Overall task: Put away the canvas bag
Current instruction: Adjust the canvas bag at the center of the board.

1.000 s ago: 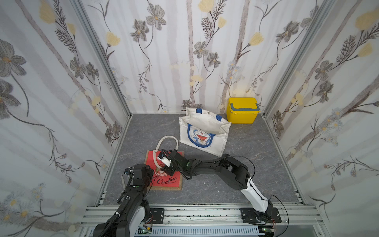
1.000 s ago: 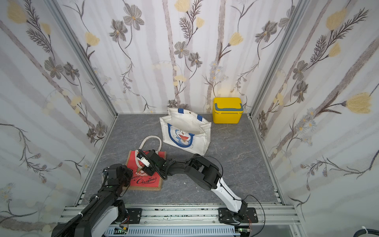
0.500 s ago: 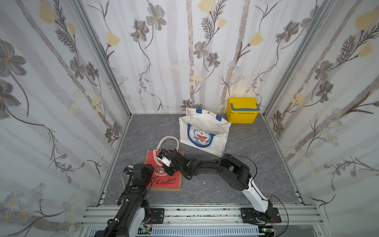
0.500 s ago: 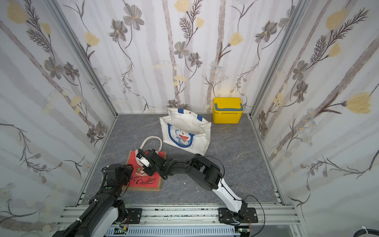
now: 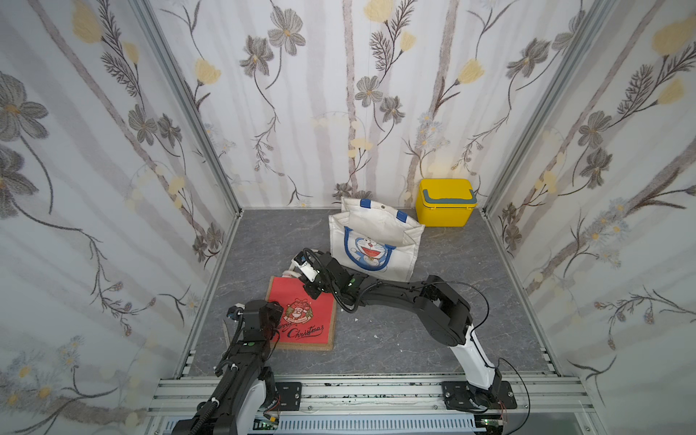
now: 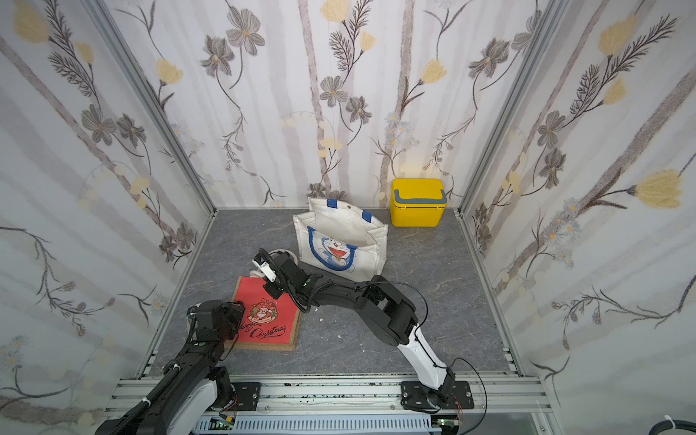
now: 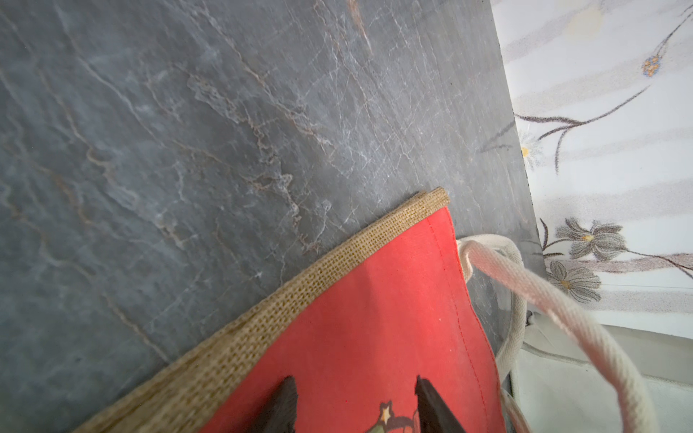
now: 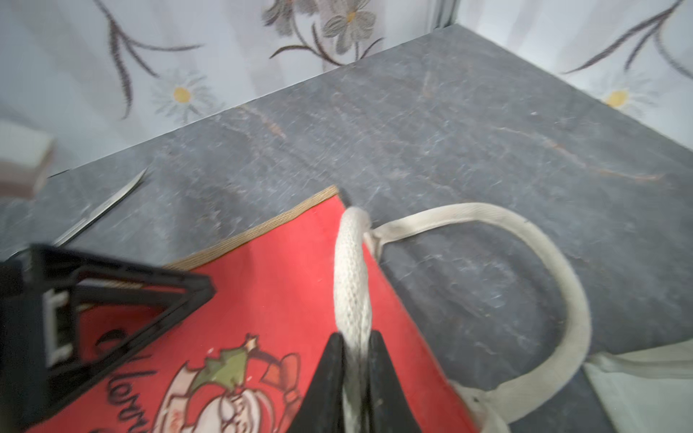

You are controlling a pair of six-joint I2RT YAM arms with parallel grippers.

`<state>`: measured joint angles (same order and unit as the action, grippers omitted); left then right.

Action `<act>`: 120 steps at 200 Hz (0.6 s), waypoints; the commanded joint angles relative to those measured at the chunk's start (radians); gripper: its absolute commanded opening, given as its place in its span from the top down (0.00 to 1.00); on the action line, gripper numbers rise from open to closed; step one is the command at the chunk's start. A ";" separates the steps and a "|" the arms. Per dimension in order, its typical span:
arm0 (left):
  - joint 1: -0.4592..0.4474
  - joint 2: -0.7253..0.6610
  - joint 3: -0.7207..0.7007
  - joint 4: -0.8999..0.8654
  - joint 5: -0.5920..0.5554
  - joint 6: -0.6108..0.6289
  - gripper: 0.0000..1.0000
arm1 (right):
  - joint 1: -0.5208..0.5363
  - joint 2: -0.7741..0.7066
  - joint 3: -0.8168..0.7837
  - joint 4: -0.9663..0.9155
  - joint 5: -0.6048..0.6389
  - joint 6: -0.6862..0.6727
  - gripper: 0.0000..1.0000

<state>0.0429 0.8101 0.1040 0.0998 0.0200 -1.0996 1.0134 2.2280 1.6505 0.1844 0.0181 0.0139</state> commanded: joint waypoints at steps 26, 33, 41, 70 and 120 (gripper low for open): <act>0.001 -0.015 -0.013 -0.057 0.036 -0.046 0.47 | -0.038 0.081 0.138 -0.046 0.160 -0.042 0.59; 0.002 -0.020 -0.016 -0.058 0.039 -0.046 0.47 | -0.039 0.092 0.159 -0.051 0.177 -0.047 0.52; 0.001 -0.025 -0.015 -0.061 0.040 -0.049 0.47 | -0.039 0.099 0.180 -0.059 0.183 -0.053 0.44; 0.002 -0.051 -0.017 -0.073 0.041 -0.046 0.46 | -0.038 0.075 0.195 -0.054 0.197 -0.048 0.26; 0.002 -0.083 0.009 -0.103 0.026 -0.027 0.38 | -0.032 -0.027 0.160 -0.040 0.209 -0.010 0.00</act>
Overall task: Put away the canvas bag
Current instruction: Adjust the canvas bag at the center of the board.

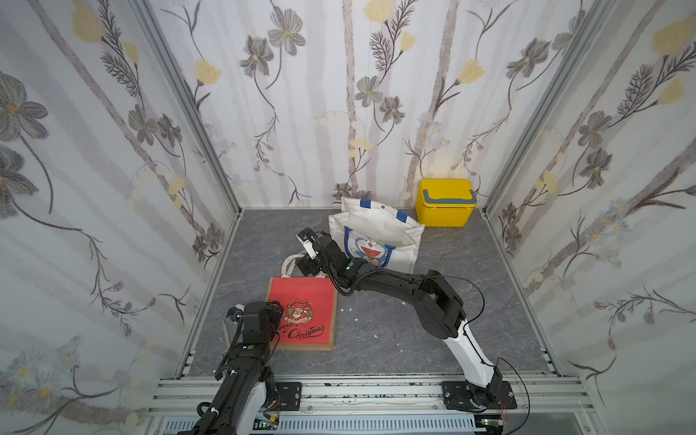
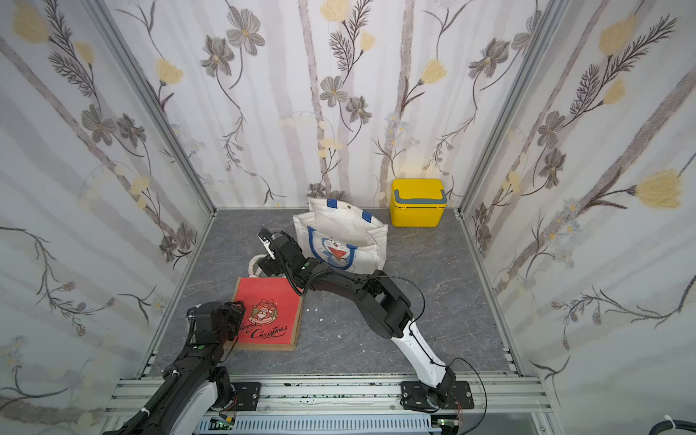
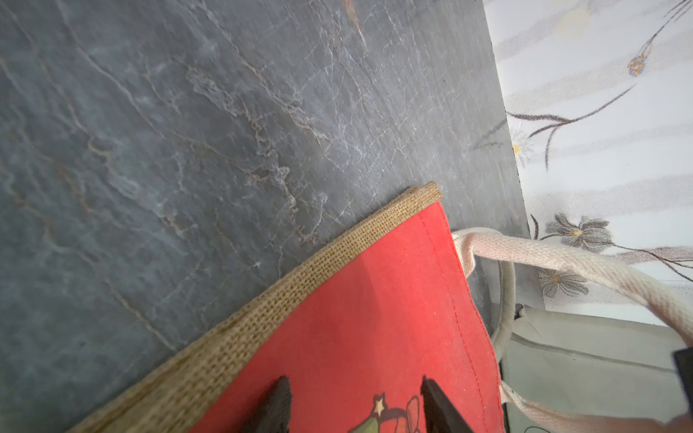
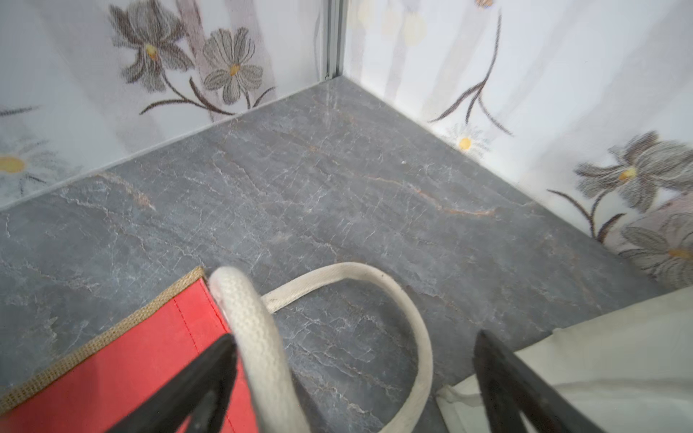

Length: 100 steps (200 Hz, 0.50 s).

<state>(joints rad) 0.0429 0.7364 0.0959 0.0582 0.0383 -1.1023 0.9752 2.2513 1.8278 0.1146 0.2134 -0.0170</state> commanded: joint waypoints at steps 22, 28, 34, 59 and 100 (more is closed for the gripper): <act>0.000 -0.021 0.053 -0.088 0.000 -0.019 0.36 | 0.016 -0.088 -0.038 0.021 0.020 0.028 0.00; 0.001 -0.024 0.063 -0.092 0.003 -0.020 0.36 | 0.021 -0.096 -0.039 0.007 0.029 0.033 0.00; 0.002 -0.027 0.072 -0.099 0.005 -0.022 0.36 | 0.024 -0.108 -0.048 0.001 0.028 0.037 0.00; 0.000 -0.041 0.127 -0.139 -0.016 0.003 0.36 | 0.026 -0.177 -0.150 0.037 -0.036 0.074 0.08; 0.001 -0.058 0.179 -0.175 -0.040 0.039 0.27 | 0.046 -0.285 -0.338 0.067 -0.075 0.167 0.06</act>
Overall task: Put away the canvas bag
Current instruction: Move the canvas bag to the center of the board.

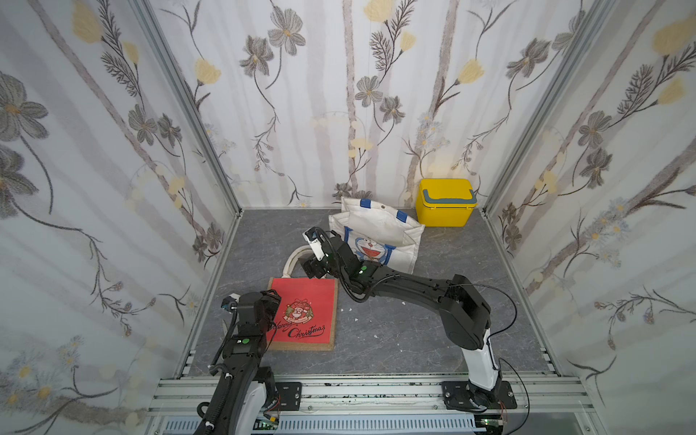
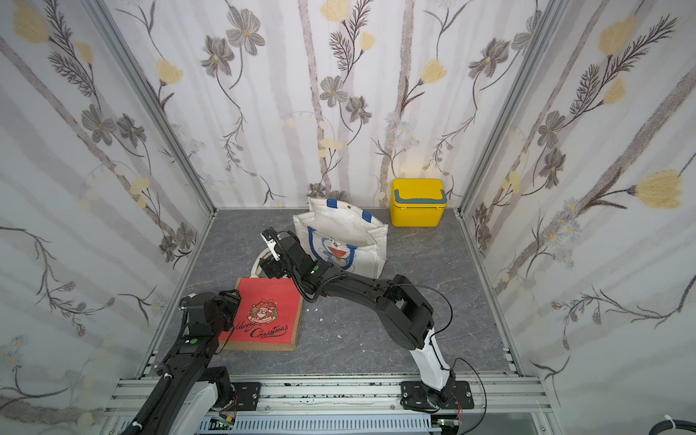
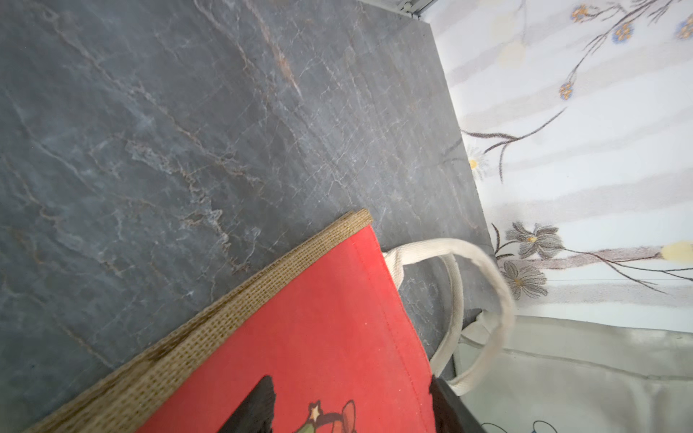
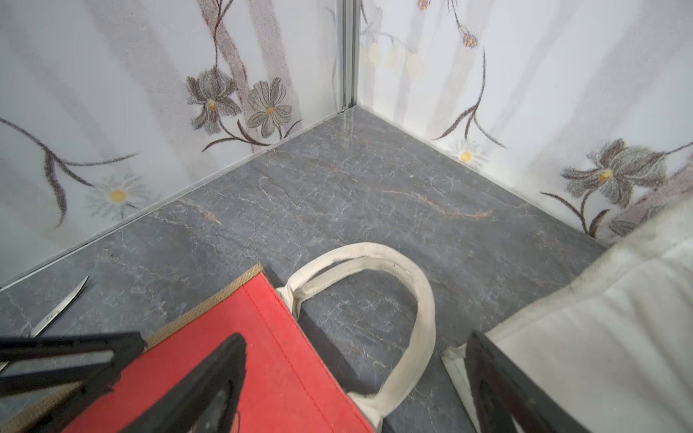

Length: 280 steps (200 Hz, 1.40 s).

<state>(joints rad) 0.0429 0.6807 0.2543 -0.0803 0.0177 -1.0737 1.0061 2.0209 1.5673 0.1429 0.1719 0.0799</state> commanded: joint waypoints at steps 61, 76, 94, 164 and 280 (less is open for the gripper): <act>0.000 0.064 0.096 -0.257 -0.141 0.018 0.19 | 0.146 -0.170 -0.388 -0.022 0.052 0.187 0.09; -0.002 0.069 0.075 -0.246 -0.106 -0.006 0.25 | 0.179 -0.168 -0.445 -0.014 0.072 0.203 0.15; -0.012 0.073 0.048 -0.216 -0.070 -0.027 0.34 | 0.209 -0.168 -0.502 0.018 0.077 0.209 0.31; -0.034 0.213 -0.034 -0.092 -0.035 -0.107 0.48 | 0.255 -0.084 -0.600 0.130 0.087 0.242 0.63; -0.002 0.629 0.133 0.172 -0.078 -0.131 0.68 | 0.142 0.105 -0.351 0.089 0.110 0.194 0.72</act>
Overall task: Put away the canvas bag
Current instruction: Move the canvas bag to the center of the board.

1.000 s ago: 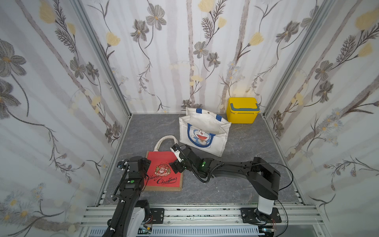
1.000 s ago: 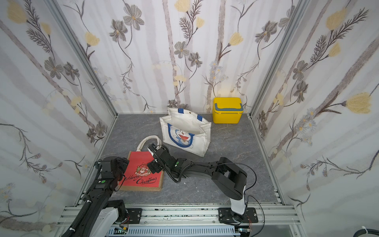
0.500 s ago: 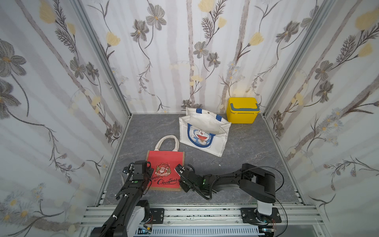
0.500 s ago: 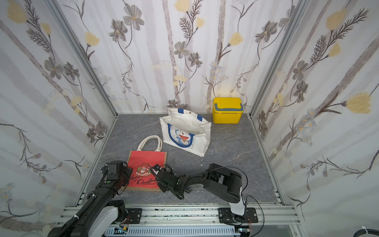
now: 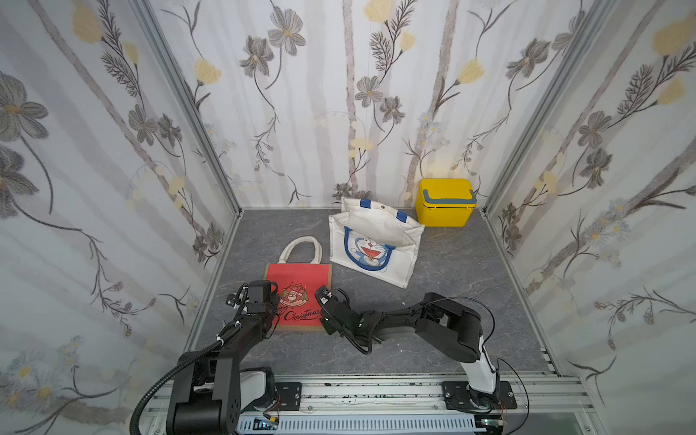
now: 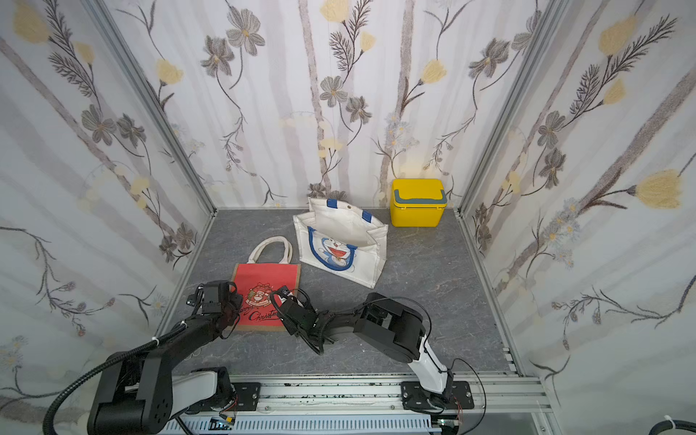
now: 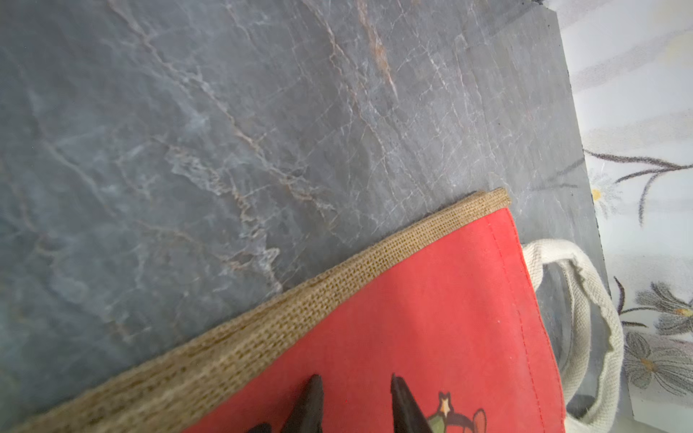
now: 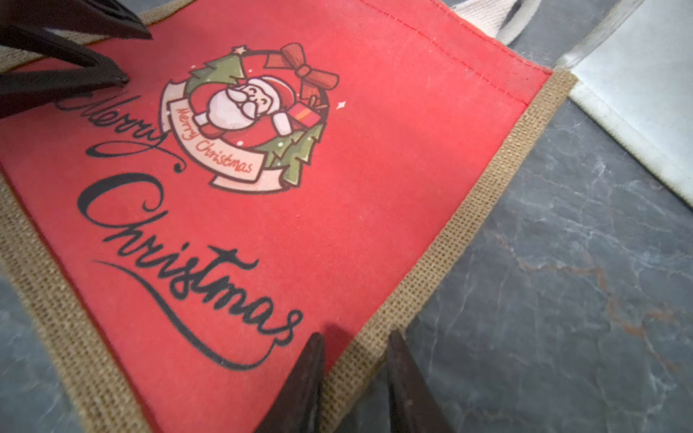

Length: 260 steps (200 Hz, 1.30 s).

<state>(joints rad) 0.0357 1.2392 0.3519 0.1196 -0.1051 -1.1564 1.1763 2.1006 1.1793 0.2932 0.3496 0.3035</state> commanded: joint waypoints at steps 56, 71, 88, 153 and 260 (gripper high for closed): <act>0.028 0.281 0.144 0.045 0.052 -0.084 0.70 | -0.069 0.118 0.199 -0.077 -0.102 -0.071 0.74; 0.033 0.327 0.172 0.048 0.041 -0.085 0.70 | -0.080 0.155 0.257 -0.089 -0.107 -0.076 0.73; 0.043 0.351 0.193 0.044 0.038 -0.095 0.69 | -0.088 0.197 0.326 -0.116 -0.116 -0.075 0.73; 0.173 0.361 0.234 0.026 0.036 -0.081 0.67 | -0.087 0.302 0.515 -0.145 -0.182 -0.069 0.73; 0.201 0.370 0.303 -0.005 0.011 -0.033 0.47 | -0.084 0.315 0.639 -0.177 -0.206 -0.101 0.64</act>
<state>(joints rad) 0.2367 1.6115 0.6453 0.2447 -0.1486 -1.1770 1.0908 2.4424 1.8099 0.1024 0.1875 0.2253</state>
